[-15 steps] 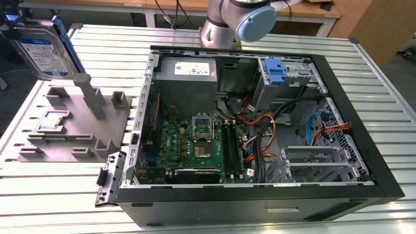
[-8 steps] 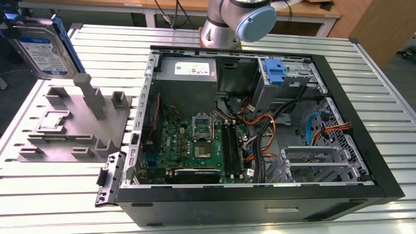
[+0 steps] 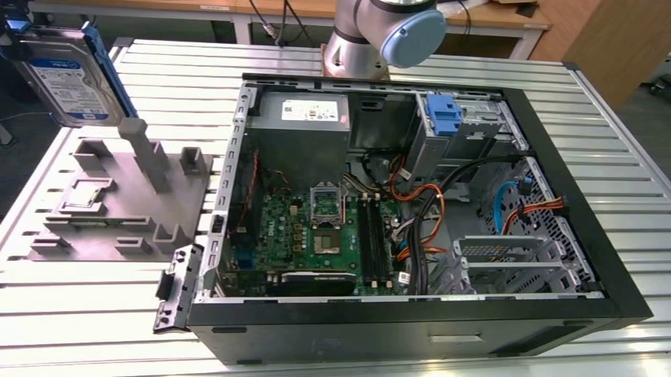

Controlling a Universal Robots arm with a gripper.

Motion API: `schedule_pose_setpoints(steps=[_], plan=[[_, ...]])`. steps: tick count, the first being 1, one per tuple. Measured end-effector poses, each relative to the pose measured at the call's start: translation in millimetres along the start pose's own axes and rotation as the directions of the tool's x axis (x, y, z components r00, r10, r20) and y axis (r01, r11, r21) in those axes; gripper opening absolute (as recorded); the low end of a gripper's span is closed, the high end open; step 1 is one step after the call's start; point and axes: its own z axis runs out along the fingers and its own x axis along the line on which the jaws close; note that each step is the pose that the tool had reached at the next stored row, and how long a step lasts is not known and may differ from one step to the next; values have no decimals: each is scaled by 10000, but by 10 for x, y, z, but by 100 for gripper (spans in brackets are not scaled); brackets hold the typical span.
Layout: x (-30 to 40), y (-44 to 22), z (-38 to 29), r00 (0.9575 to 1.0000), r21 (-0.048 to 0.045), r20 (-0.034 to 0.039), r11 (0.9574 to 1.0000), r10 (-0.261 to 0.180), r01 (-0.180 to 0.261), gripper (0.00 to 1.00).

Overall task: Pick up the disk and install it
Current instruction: 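Pick up the disk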

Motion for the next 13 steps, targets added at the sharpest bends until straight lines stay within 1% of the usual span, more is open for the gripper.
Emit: schedule_pose_setpoints(steps=[13], plan=[[-1,1,-29,10000,-1,0,10000,0,0,36]])
